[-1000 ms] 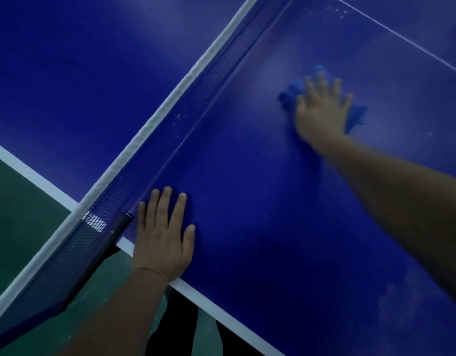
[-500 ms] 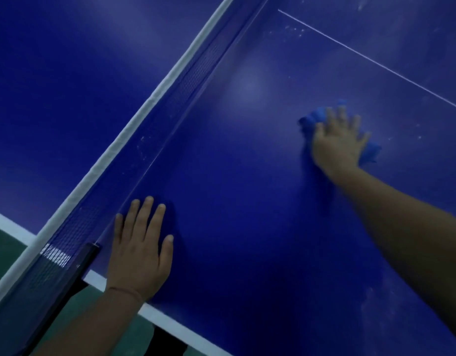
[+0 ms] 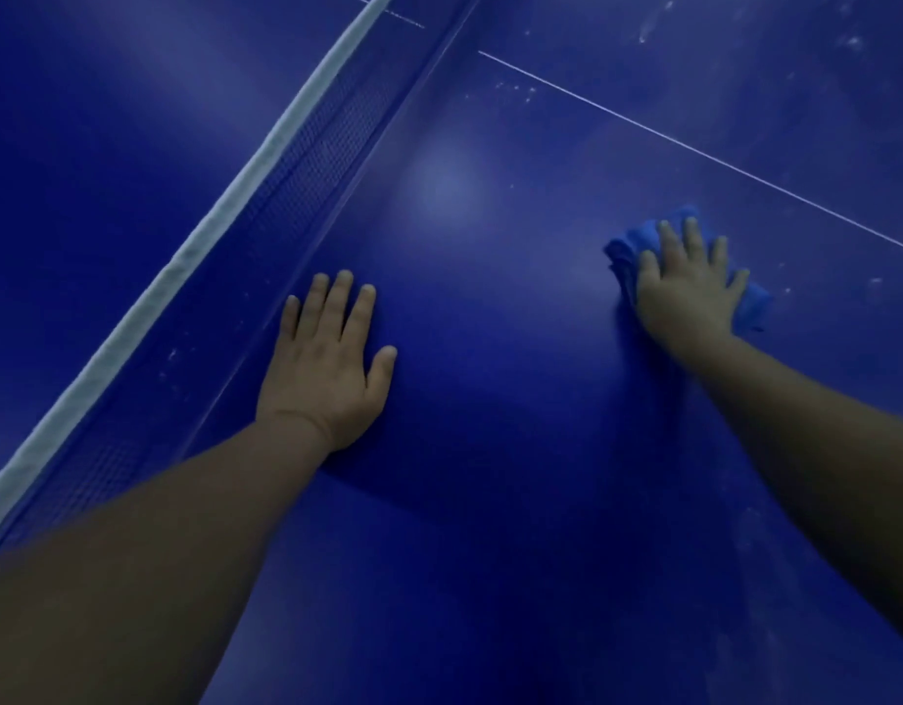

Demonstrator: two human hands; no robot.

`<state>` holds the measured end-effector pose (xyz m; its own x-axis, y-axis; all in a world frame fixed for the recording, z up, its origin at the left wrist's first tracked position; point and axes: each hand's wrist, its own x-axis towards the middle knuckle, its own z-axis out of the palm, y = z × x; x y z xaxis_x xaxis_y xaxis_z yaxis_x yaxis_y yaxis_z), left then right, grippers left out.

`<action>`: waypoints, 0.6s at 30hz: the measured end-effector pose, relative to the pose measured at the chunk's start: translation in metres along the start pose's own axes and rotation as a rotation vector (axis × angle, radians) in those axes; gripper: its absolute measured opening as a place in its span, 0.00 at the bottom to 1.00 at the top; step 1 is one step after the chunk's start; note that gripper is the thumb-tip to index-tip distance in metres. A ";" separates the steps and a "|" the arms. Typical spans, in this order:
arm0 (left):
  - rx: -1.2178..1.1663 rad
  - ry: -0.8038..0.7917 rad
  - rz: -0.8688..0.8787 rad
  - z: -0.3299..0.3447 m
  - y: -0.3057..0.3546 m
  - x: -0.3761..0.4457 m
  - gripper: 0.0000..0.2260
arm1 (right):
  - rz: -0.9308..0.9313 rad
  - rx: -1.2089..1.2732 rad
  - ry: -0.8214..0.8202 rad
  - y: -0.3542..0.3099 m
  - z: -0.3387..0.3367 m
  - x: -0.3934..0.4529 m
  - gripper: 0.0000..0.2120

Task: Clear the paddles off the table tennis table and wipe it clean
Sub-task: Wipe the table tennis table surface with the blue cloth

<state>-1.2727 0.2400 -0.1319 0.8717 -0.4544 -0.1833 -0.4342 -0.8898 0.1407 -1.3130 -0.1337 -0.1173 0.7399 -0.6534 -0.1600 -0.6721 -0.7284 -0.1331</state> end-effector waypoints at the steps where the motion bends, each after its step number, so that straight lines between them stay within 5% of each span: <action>1: 0.004 -0.009 -0.003 0.001 0.000 0.000 0.34 | -0.008 -0.007 0.005 0.000 0.001 -0.003 0.27; 8: -0.127 0.098 0.014 0.002 0.001 -0.005 0.32 | -0.844 -0.154 -0.044 -0.134 0.044 -0.080 0.27; 12: -0.150 0.129 0.011 0.004 0.000 -0.002 0.32 | -1.137 -0.197 -0.136 -0.221 0.045 -0.052 0.26; 14: -0.111 0.099 0.014 0.004 -0.001 0.001 0.32 | -1.126 -0.251 -0.088 -0.244 0.038 -0.006 0.27; 18: -0.062 0.034 -0.002 0.003 -0.001 0.002 0.31 | -0.717 -0.118 -0.070 -0.238 0.023 0.082 0.26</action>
<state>-1.2716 0.2399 -0.1355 0.8802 -0.4499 -0.1511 -0.4184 -0.8859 0.2002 -1.0929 -0.0099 -0.1210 0.9907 0.0048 -0.1360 -0.0121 -0.9923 -0.1235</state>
